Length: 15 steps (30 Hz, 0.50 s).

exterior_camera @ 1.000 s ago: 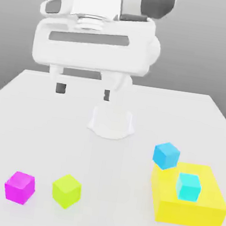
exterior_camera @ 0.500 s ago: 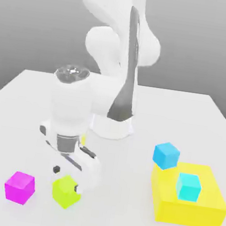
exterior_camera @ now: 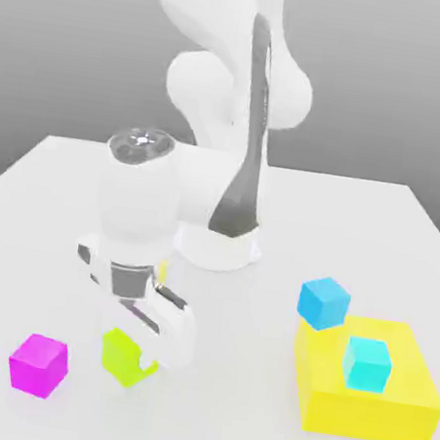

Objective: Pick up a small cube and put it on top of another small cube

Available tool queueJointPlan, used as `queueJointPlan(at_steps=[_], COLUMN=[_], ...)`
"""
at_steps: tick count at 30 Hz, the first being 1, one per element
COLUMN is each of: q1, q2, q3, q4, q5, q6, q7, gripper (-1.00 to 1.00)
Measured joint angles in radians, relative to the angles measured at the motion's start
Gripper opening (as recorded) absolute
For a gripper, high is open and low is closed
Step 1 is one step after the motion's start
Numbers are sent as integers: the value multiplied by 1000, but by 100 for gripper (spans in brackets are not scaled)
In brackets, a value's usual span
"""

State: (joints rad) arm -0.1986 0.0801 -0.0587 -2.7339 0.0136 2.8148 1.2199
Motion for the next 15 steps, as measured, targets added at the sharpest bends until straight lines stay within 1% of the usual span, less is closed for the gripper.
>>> queueJointPlan(at_steps=[6, 8, 11, 12, 15], q1=[-160, -170, -178, -181, -181], q2=[-51, -8, 92, 116, 116], q3=[-70, -67, -53, -49, -49], q4=[131, 149, 156, 157, 157], q5=[-4, 8, 38, 45, 45], q6=[-182, -157, -66, -43, -43], q7=[-221, -258, -289, -294, -294], gripper=[-100, -100, -100, 100, 100])
